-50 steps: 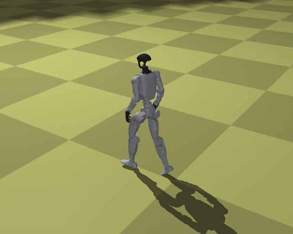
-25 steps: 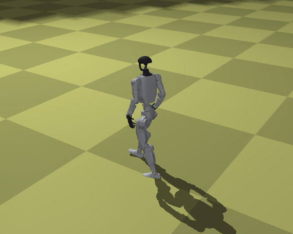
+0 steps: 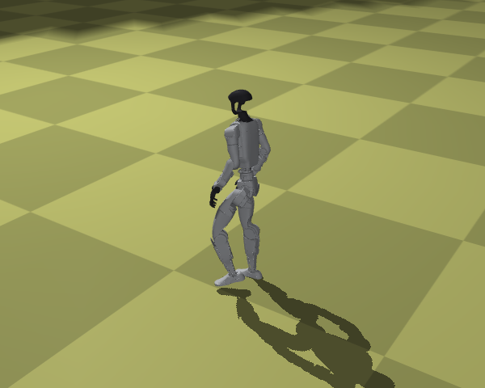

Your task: Walk run

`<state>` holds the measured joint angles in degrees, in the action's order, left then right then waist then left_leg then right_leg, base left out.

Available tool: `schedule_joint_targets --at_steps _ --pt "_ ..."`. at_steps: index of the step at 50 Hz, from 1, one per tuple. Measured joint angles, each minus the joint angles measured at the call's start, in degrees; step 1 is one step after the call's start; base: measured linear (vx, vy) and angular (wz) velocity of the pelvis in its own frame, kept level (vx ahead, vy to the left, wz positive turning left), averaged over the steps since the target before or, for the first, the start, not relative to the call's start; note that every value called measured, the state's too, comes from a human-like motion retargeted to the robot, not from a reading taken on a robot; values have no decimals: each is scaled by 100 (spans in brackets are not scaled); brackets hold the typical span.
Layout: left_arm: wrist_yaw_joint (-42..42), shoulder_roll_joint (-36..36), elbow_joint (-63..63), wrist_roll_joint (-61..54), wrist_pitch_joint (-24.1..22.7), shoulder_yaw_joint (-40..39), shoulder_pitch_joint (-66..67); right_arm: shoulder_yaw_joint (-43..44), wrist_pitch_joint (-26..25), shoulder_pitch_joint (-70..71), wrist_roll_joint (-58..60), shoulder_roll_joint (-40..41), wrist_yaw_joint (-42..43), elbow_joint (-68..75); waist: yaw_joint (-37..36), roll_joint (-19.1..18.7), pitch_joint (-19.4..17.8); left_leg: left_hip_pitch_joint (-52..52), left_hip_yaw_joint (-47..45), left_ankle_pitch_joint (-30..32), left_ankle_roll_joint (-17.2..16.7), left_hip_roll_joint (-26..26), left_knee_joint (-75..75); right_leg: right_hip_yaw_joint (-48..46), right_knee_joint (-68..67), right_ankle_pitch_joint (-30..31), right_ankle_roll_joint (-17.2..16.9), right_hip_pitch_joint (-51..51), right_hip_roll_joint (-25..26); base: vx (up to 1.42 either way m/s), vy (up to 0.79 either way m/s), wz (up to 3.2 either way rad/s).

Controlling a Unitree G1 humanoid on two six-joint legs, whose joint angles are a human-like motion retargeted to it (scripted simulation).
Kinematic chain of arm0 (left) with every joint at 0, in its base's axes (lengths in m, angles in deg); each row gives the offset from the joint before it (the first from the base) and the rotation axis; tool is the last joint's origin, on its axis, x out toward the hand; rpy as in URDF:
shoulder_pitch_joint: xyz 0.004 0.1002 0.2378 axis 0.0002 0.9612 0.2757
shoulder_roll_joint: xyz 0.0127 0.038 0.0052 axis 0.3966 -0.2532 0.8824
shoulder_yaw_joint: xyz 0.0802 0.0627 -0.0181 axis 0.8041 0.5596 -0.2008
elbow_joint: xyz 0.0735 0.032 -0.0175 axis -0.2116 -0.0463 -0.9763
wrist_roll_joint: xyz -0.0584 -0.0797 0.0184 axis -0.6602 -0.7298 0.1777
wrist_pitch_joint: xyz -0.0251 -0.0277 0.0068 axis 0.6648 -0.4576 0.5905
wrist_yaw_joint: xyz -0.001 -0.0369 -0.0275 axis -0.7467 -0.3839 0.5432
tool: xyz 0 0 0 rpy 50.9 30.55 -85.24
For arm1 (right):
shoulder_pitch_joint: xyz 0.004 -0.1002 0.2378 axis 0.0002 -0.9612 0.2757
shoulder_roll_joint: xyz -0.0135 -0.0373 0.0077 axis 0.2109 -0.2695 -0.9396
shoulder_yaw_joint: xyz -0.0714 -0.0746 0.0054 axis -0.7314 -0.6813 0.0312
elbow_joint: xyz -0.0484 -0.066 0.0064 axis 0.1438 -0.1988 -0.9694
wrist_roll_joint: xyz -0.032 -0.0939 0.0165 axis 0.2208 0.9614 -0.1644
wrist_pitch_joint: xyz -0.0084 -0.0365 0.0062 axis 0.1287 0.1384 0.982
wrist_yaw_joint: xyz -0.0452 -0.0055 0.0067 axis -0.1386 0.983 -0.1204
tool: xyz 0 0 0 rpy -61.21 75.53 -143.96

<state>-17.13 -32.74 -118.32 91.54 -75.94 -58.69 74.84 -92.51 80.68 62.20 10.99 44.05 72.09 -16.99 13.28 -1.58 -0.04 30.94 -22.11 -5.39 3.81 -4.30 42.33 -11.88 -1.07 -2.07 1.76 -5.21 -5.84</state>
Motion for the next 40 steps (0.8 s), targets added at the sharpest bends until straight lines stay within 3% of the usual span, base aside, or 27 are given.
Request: schedule_joint_targets --at_steps 3,10,14,15,17,20,23,25,27,30,35,40 --pt "181 -95 23 -67 22 -81 42 40 -4 27 -97 11 -154 112 -115 -126 -89 149 -52 76 26 67 -1235 -74 43 -175 89 258 266 50 -8 13" --pt "-203 -247 -318 -344 266 -175 21 100 -52 21 -111 47 -284 264 -63 -111 15 -296 -1366 26 270 217 -3531 -465 -38 -628 105 830 582 60 -9 36" --pt "-594 -348 -490 -418 389 -268 -21 236 -143 -2 -158 165 -350 440 -32 38 290 -710 -1682 385 819 412 -3737 -661 -313 -544 -232 1045 479 80 -3 45" --pt "-646 -356 -514 -387 425 -279 -33 291 -171 -11 -176 206 -353 496 -16 74 377 -738 -1599 634 994 514 -3775 -745 -402 -422 -381 1094 429 81 -4 53" --pt "-826 -347 -549 -244 498 -306 -65 363 -173 -42 -282 314 -269 612 -65 176 491 -864 -1192 501 1119 690 -3757 -842 -678 159 -770 1208 337 94 0 34" --pt "-1243 -332 -602 -226 529 -281 -189 425 -95 -9 -530 471 -31 802 -309 146 491 -924 -508 265 1119 695 -3537 -498 -1505 1617 -1526 1129 294 69 11 41" --pt "-1254 -229 -577 -466 636 -137 -237 195 -54 51 -269 299 226 620 -301 -231 401 -1297 -318 30 1119 429 -3503 -342 -2855 2503 -1455 661 601 77 13 87" --pt "-1227 -196 -609 -499 561 -96 -215 102 9 123 210 114 368 469 -288 -419 369 -1519 -152 -70 1075 374 -3543 87 -3589 2314 -1467 286 859 55 15 86" --pt "-1338 -219 -714 -408 554 -123 -245 181 95 209 522 64 449 403 -237 -534 328 -1663 112 -152 1022 439 -3545 499 -3980 1666 -1431 -76 1020 60 17 119" --pt "-1667 -267 -785 -219 712 -66 -215 319 250 164 164 127 445 369 -156 -692 284 -1969 389 -195 969 522 -3651 700 -3877 1045 -1102 -436 991 55 13 170" --pt "-1661 -403 -781 -260 671 -35 -129 326 639 -39 -414 85 636 246 44 -650 268 -2336 1112 -279 1022 971 -3683 507 -2416 605 -608 -807 127 58 9 210" --pt "-1688 -581 -853 -268 703 -153 -63 301 585 -112 -386 97 552 168 99 -404 124 -2795 2123 -362 1077 1520 -3612 1546 -732 395 -558 -1084 -5 51 -1 195"
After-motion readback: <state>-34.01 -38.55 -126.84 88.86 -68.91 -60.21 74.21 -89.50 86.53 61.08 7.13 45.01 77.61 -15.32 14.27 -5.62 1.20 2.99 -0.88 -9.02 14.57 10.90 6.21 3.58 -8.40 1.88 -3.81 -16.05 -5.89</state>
